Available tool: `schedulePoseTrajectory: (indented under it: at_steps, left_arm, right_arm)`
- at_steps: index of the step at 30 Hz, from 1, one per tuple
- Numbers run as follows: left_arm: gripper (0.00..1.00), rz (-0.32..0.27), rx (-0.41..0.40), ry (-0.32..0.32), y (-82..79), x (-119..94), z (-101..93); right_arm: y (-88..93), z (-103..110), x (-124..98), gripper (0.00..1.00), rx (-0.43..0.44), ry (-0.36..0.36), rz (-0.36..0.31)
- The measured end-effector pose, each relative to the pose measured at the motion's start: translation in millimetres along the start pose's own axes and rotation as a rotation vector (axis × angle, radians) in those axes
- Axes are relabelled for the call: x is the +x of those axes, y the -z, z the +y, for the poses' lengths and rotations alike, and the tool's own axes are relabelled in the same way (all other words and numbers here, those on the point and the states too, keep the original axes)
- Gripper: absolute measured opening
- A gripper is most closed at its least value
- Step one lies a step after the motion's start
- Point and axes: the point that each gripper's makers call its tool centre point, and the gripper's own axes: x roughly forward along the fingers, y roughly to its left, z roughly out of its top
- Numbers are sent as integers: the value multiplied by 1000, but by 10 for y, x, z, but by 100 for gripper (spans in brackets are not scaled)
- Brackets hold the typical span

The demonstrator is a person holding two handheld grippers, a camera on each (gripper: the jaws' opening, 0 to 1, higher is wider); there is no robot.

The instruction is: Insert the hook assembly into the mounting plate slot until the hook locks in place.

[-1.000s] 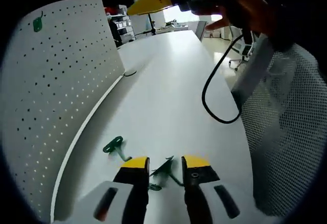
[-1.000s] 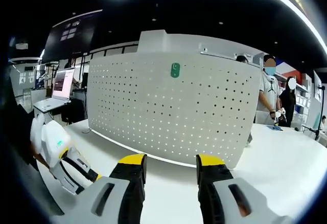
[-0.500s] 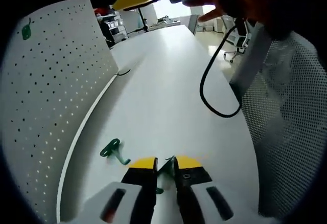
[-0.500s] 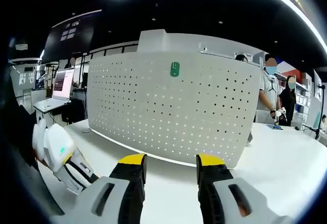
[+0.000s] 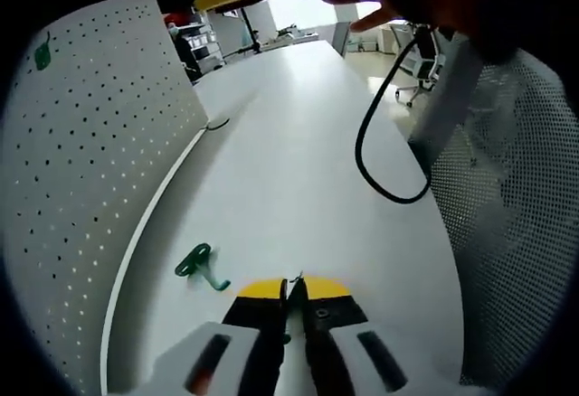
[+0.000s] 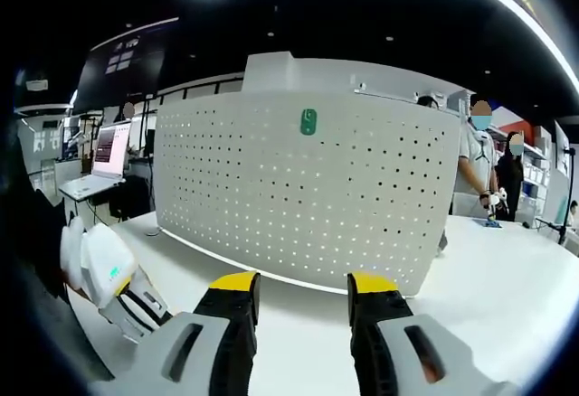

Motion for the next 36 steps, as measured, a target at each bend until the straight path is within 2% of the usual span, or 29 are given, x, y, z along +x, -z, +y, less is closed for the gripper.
schedulePoseTrajectory:
  at_steps: [20, 36]
  left_arm:
    - [2, 4, -22, -16, 18, -17, 56]
    - [1, -25, -87, -72, 13, -188, 189]
  right_arm:
    - [22, 6, 12, 36, -5, -4, 9]
    - [48, 74, 29, 36, -20, -27, 22]
